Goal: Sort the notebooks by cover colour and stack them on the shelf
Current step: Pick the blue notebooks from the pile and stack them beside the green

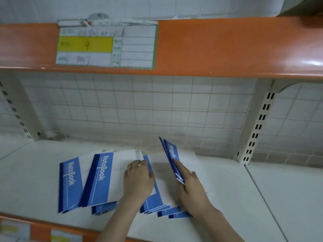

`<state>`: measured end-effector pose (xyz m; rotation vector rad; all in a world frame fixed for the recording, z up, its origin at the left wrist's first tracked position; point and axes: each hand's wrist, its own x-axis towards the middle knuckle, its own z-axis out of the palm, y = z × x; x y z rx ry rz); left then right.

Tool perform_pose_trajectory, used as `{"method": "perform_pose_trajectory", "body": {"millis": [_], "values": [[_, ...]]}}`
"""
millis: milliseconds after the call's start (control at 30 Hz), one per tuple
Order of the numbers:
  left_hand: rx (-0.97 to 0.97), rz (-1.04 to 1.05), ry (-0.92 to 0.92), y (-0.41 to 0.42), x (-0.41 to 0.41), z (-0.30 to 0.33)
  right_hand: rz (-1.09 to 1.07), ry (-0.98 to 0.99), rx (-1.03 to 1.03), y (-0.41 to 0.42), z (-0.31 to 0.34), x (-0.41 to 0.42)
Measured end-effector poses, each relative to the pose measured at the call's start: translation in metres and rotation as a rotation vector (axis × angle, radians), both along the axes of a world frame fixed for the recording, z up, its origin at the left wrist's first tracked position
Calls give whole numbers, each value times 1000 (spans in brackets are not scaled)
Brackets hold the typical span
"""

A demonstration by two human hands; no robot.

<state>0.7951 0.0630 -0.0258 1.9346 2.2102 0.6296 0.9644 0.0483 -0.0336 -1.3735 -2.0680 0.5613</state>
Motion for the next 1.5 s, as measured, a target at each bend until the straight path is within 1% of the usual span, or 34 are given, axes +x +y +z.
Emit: {"method": "perform_pose_trajectory", "body": {"millis": [33, 100, 167, 233, 300, 400, 467, 567, 633, 700, 767, 833, 867, 900, 933, 967, 1000, 1033, 1067, 1100, 1133, 1167, 1200, 1267, 1300, 1333, 1400, 1467, 1500], "values": [[-38, 67, 62, -3, -8, -1, -2, 65, -12, -2, 2, -2], [-140, 172, 123, -7, -25, -3, 9, 148, -14, -2, 7, -10], [-233, 229, 158, -10, -40, -4, 30, 160, -4, -2, 13, -23], [-246, 225, 153, -13, -53, -4, 51, 154, -2, -2, 19, -43], [-200, 239, 165, -15, -65, -2, 75, 90, 16, -2, 25, -68], [-193, 341, 224, -23, -87, 0, 71, -124, 66, -2, 28, -112], [-207, 383, 190, -29, -104, 0, 80, -214, 88, -3, 27, -141], [-166, 329, 28, -32, -132, -2, 138, -327, 32, -8, 18, -177], [-126, 298, -28, -31, -144, 0, 163, -439, -17, -12, 9, -189], [-106, 298, -84, -31, -154, 0, 162, -504, -31, -15, 3, -195], [-42, 285, -223, -28, -160, -4, 150, -487, -35, -16, 3, -196], [57, 257, -358, -25, -161, -6, 148, -417, -44, -16, 6, -196], [100, 249, -457, -23, -160, -7, 150, -380, -47, -16, 7, -195], [134, 248, -611, -21, -159, -8, 157, -347, -47, -15, 7, -194], [116, 256, -836, -20, -158, -6, 170, -329, -50, -13, 8, -194], [52, 252, -1081, -19, -157, -4, 193, -327, -54, -12, 8, -193], [-32, 248, -1244, -17, -158, -4, 226, -335, -73, -12, 9, -194], [-106, 206, -1276, -16, -159, -5, 262, -344, -102, -11, 9, -195], [-126, 153, -1223, -16, -161, -8, 287, -326, -132, -11, 10, -195], [-102, 116, -1185, -15, -162, -12, 302, -253, -185, -11, 13, -195], [-61, 88, -1171, -15, -162, -14, 299, -135, -232, -9, 17, -193], [-19, 70, -1176, -16, -163, -14, 243, -14, -244, -5, 20, -189], [18, 61, -1174, -18, -164, -15, 133, 59, -215, 0, 20, -184], [102, 21, -1194, -21, -166, -14, -117, 76, -121, 17, 21, -171], [149, -24, -1215, -23, -167, -12, -172, 122, -122, 25, 21, -165], [201, -82, -1210, -25, -167, -9, -176, 226, -162, 32, 23, -160], [305, -196, -1110, -29, -166, 3, -103, 507, -253, 41, 28, -155], [326, -284, -1023, -29, -165, 14, -33, 750, -223, 46, 34, -152], [328, -314, -1004, -28, -164, 18, 9, 833, -191, 46, 37, -152]]}}
